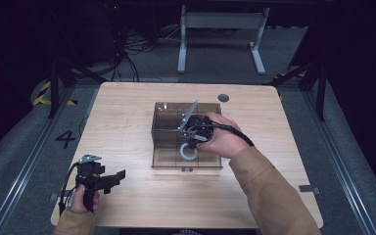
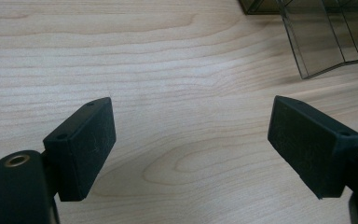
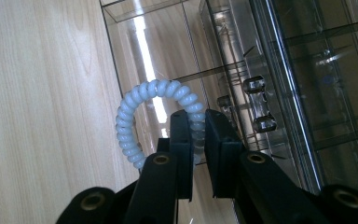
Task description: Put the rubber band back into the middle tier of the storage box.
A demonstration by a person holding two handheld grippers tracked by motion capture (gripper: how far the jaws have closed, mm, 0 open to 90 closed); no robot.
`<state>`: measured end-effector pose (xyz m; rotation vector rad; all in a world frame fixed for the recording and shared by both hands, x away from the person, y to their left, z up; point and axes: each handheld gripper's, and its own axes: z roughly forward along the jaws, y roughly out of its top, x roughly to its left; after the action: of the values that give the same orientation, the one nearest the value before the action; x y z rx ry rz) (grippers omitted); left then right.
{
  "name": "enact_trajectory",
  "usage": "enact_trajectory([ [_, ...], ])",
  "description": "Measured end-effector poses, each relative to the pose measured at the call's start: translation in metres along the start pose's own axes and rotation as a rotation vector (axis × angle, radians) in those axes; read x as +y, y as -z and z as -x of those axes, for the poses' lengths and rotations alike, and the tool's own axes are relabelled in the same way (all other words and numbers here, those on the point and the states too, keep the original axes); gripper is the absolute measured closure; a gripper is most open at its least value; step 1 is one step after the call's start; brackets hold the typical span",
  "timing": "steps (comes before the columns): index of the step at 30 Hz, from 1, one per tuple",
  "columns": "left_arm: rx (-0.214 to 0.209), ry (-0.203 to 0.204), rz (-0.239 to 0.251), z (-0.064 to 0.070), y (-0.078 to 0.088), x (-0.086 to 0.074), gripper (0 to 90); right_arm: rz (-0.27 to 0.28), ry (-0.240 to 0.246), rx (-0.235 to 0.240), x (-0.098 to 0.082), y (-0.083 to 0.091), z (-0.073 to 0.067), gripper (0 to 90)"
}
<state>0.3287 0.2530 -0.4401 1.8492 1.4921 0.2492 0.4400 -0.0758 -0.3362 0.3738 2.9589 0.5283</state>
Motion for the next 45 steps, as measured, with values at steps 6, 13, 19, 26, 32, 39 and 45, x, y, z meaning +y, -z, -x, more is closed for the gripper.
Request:
enact_trajectory([
  [6, 0.000, 0.000, 0.000, 0.000, 0.000, 0.000, 15.8, -0.020, 0.012, -0.009, 0.001, -0.008, 0.000, 82.4],
  [13, 0.000, 0.001, 0.000, 0.000, 0.000, 0.000, 15.8, -0.050, 0.029, -0.024, 0.002, -0.017, 0.001, 82.4],
  [19, 0.000, 0.001, 0.001, 0.000, 0.000, 0.000, 15.8, -0.065, 0.032, -0.028, 0.003, -0.022, 0.000, 82.4],
  [26, 0.000, 0.002, 0.000, 0.000, 0.000, 0.000, 15.8, -0.090, 0.034, -0.029, 0.003, -0.032, -0.002, 82.4],
  [32, 0.000, 0.002, 0.000, 0.000, 0.000, 0.000, 15.8, -0.102, 0.036, -0.028, 0.003, -0.039, -0.002, 82.4],
  [39, -0.001, 0.001, 0.000, 0.000, 0.000, 0.000, 15.8, -0.117, 0.038, -0.031, 0.002, -0.045, -0.003, 82.4],
  [45, 0.000, 0.002, -0.001, -0.001, 0.000, 0.000, 15.8, -0.124, 0.037, -0.034, 0.002, -0.050, -0.003, 82.4],
])
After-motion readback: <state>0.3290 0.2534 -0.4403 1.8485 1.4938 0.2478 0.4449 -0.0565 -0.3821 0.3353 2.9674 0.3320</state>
